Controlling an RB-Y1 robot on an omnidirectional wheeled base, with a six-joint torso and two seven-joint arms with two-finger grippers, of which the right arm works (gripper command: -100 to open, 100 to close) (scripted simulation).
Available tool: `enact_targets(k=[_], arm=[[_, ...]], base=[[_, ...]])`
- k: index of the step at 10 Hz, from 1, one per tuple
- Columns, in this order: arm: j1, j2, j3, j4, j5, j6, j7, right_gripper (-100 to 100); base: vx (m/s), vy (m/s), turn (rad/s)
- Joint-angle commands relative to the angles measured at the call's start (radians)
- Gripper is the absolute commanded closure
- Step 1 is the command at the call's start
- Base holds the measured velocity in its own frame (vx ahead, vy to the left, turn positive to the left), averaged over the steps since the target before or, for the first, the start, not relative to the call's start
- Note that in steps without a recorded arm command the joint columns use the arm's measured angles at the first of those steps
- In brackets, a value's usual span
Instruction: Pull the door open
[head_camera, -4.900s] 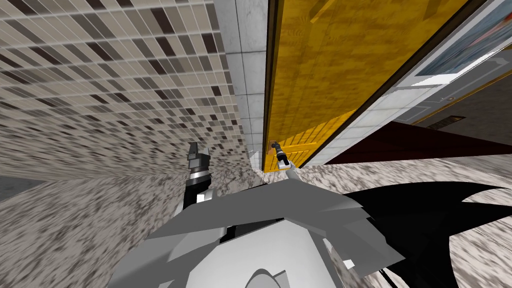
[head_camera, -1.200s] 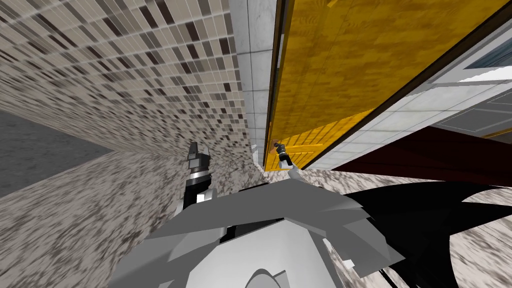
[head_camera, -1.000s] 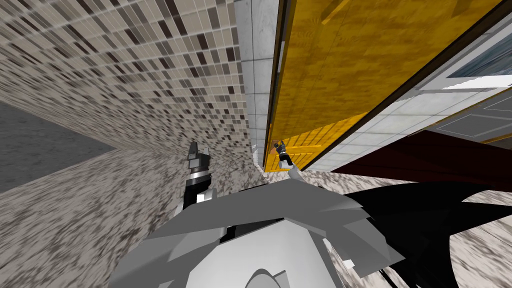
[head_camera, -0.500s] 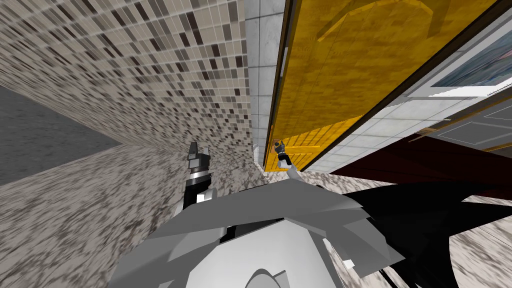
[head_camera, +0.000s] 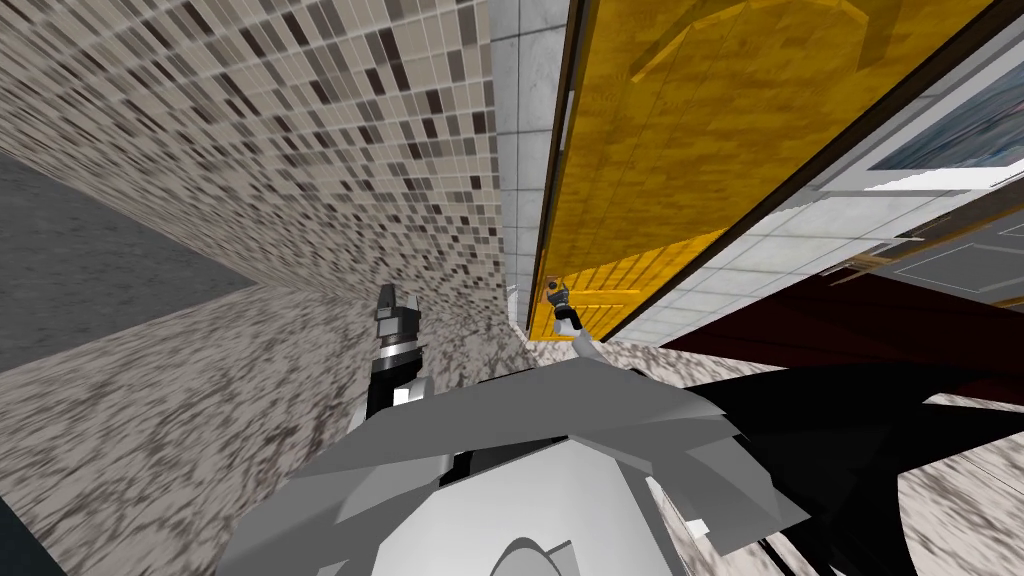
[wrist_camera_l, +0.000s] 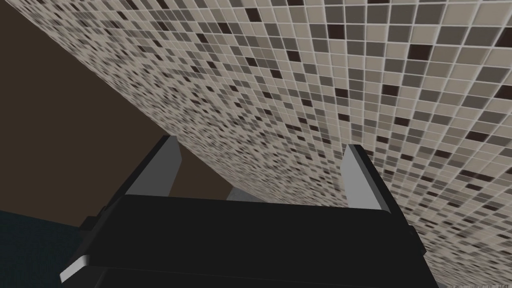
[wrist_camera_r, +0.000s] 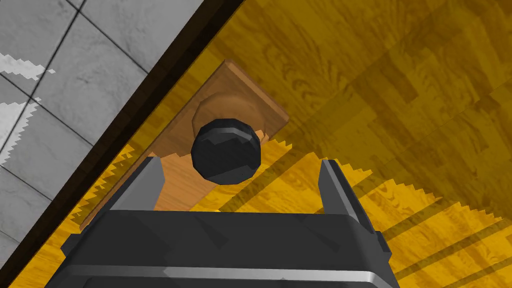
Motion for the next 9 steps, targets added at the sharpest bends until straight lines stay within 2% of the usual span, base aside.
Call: enact_targets(k=[1, 2, 4, 5, 7, 8, 9], arm=[[-0.004, 0.0, 0.009, 0.002, -0.035, -0.001, -0.05, -100], [-0.004, 0.0, 0.009, 0.002, -0.035, -0.001, -0.055, -100], [-0.012, 0.001, 0.023, 0.006, -0.094, -0.001, -0.121, -100], [-0.012, 0.001, 0.023, 0.006, -0.094, -0.001, -0.136, -100], [-0.02, 0.002, 0.038, 0.01, -0.152, -0.002, -0.199, -100], [-0.02, 0.002, 0.038, 0.01, -0.152, -0.002, -0.216, -100], [-0.024, 0.003, 0.044, 0.012, -0.179, -0.002, -0.251, -100]], base=[[-0.065, -0.012, 0.047], [-0.049, -0.013, 0.015], [-0.066, -0.01, 0.038], [-0.06, -0.015, 0.026], [-0.071, -0.02, 0.051], [-0.068, -0.015, 0.018], [-0.065, -0.013, 0.033]])
